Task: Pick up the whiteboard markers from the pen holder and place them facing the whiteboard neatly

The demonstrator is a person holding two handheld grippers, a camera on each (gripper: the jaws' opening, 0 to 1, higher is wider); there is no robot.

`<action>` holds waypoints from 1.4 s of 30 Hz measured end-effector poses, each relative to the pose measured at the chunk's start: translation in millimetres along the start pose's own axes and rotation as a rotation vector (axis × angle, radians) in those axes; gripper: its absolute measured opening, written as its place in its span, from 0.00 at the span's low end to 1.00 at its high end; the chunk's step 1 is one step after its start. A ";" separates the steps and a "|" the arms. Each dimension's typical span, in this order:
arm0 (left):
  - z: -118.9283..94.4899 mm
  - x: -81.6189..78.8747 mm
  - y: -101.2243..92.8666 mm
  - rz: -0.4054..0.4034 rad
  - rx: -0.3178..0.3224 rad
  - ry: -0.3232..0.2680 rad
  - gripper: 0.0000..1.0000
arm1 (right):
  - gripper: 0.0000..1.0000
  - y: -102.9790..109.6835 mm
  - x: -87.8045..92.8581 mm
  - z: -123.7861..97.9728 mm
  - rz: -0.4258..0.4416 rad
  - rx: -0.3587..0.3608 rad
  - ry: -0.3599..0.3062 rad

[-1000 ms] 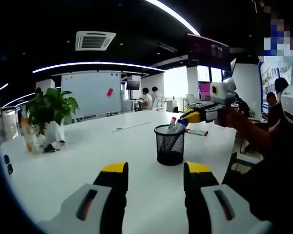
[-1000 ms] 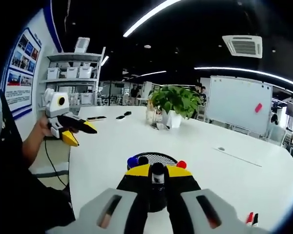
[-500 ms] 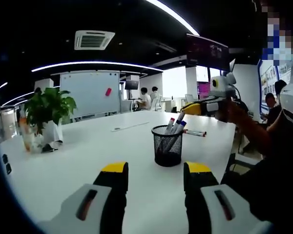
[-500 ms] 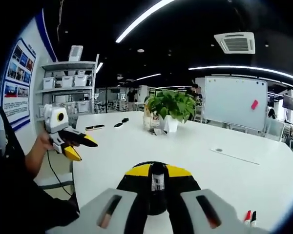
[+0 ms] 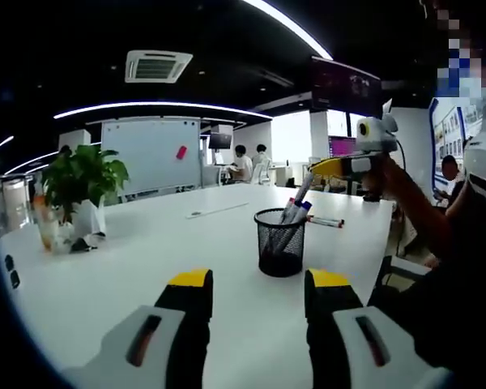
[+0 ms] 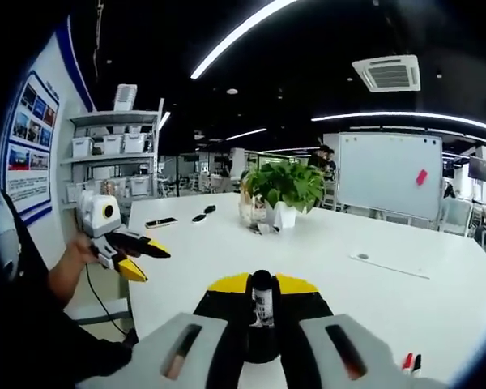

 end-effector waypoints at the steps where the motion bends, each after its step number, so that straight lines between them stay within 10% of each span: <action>1: 0.3 0.1 -0.7 0.000 0.002 0.001 0.47 | 0.13 -0.2 -0.8 -0.7 -0.003 0.000 -0.001; 42: -0.9 -0.6 -1.6 0.009 0.000 -0.001 0.47 | 0.13 -14.6 -12.9 -36.9 -0.002 0.097 -0.125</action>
Point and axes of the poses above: the point that each gripper's makers call its tool centre point, and the gripper's own axes: z roughly forward along the fingers, y roughly to its left, x roughly out of its underside, the point moved 10 cm from there along -z, roughly backward along the fingers, and after that the axes turned 15 degrees about y, right-handed, at the moved point
